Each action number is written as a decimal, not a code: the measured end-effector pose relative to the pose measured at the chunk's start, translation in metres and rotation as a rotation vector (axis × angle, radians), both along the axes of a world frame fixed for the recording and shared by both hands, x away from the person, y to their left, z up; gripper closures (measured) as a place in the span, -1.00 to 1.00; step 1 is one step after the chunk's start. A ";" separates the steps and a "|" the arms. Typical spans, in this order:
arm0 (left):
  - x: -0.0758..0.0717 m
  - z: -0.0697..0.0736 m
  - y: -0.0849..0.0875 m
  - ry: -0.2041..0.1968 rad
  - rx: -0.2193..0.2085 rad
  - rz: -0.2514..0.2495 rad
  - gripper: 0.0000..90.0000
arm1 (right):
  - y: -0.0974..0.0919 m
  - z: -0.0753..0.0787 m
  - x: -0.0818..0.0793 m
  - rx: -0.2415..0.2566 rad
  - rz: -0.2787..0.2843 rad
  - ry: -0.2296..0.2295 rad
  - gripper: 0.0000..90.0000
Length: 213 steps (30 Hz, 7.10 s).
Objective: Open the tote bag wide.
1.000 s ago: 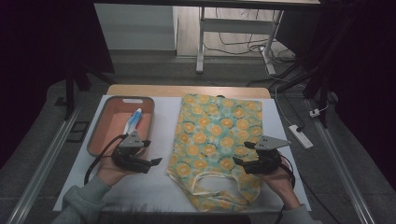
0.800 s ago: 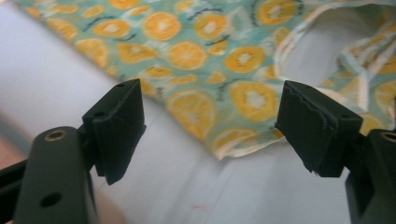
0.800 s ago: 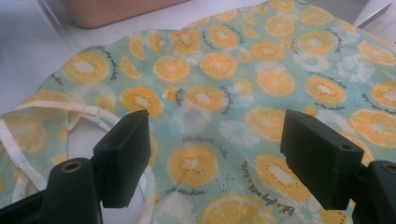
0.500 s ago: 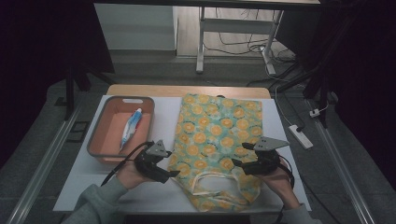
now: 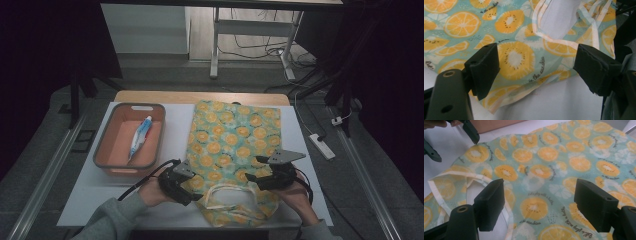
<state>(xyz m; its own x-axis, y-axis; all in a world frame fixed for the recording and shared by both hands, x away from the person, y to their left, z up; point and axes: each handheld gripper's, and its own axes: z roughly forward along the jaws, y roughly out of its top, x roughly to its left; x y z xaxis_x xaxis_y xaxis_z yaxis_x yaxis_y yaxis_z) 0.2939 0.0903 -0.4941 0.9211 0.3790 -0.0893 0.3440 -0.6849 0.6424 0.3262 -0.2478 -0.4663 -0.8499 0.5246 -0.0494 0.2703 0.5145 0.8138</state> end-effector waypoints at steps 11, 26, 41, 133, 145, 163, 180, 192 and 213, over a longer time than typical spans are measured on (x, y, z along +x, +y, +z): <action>0.004 -0.010 -0.023 -0.030 0.120 -0.031 -0.52 | 0.008 -0.001 0.005 -0.009 0.022 0.004 -0.45; 0.003 -0.016 -0.015 0.007 0.141 0.003 0.98 | -0.003 0.007 -0.021 -0.018 0.024 -0.018 -0.45; -0.024 -0.009 -0.031 -0.031 0.090 -0.133 -0.25 | -0.007 -0.002 -0.027 -0.039 0.016 0.011 -0.45; 0.088 0.027 -0.005 -0.058 -0.074 0.244 0.86 | 0.101 -0.018 0.041 -0.286 0.146 0.103 -0.26; 0.089 0.026 -0.002 -0.049 -0.082 0.239 0.84 | 0.110 -0.042 0.063 -0.365 0.117 0.135 0.61; 0.005 0.052 -0.008 -0.094 -0.083 -0.003 -0.01 | 0.099 -0.015 0.083 -0.194 0.084 0.132 0.99; 0.008 -0.017 -0.112 0.009 0.018 -0.150 0.27 | 0.088 -0.010 0.085 -0.160 0.055 0.135 0.99; -0.011 -0.010 -0.108 0.009 0.014 -0.234 0.99 | 0.071 0.001 0.090 -0.100 0.010 0.116 0.99; -0.055 0.014 -0.085 0.000 -0.022 -0.353 0.93 | 0.050 -0.004 0.124 -0.059 -0.165 0.118 0.99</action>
